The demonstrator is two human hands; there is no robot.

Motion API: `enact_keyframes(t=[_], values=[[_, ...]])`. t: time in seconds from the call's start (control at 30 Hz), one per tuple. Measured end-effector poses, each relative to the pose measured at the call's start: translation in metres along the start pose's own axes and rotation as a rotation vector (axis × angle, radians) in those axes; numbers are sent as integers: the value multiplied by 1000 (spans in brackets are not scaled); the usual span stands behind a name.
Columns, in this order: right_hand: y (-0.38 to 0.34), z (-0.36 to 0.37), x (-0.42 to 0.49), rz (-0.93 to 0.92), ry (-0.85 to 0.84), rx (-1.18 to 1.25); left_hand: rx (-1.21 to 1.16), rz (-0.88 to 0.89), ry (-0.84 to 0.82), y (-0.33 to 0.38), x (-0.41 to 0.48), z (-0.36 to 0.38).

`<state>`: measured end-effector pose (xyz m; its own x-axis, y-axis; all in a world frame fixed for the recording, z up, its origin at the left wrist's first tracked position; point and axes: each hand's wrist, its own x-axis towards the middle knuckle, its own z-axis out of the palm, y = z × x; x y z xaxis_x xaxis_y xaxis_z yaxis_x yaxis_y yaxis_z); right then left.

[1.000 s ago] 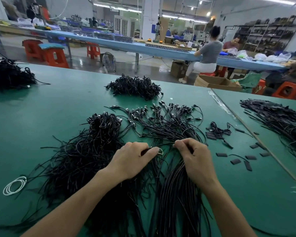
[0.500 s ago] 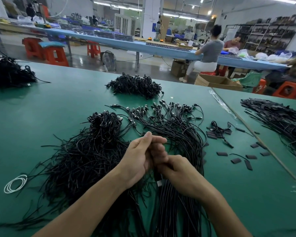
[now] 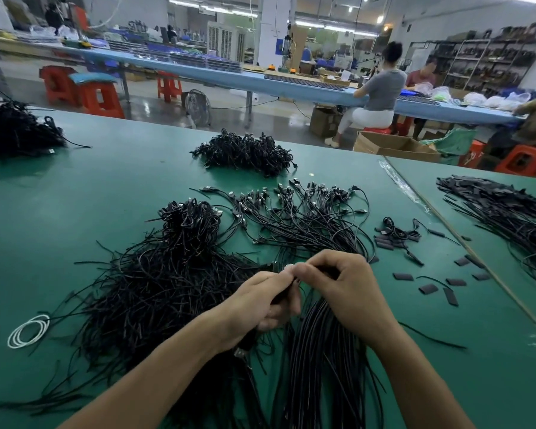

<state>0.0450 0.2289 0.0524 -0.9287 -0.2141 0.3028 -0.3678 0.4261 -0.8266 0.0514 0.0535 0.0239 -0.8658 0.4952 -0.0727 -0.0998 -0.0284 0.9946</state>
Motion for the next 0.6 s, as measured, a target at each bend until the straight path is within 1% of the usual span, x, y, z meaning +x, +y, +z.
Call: enact_keyframes(t=[0.03, 0.1, 0.17, 0.23, 0.3, 0.37, 0.4, 0.43, 0.47, 0.53, 0.57, 0.6], values=[[2, 1, 1, 17, 22, 60, -41, -36, -60, 3, -2, -1], [3, 6, -1, 62, 22, 164, -140, -53, -150, 8, -6, 0], [3, 13, -4, 109, -22, 206, -291, -25, -179, 12, -5, 0], [4, 19, -7, 129, -76, 118, -489, 31, -132, 14, -3, 1], [4, 22, -10, 136, -145, -7, -665, 104, -16, 16, 2, 0], [2, 23, -13, 117, -231, -111, -754, 192, 100, 15, 9, -3], [-1, 23, -14, 109, -270, -152, -731, 235, 142, 14, 12, -5], [-3, 22, -15, 99, -299, -185, -632, 265, 203, 11, 15, -6], [-5, 21, -14, 83, -311, -216, -449, 289, 293, 6, 17, -7], [-9, 18, -12, 36, -291, -291, 33, 347, 471, -4, 18, -8], [-10, 16, -10, 7, -268, -329, 216, 359, 487, -7, 18, -7], [-11, 15, -8, -21, -238, -358, 343, 349, 457, -9, 16, -6]])
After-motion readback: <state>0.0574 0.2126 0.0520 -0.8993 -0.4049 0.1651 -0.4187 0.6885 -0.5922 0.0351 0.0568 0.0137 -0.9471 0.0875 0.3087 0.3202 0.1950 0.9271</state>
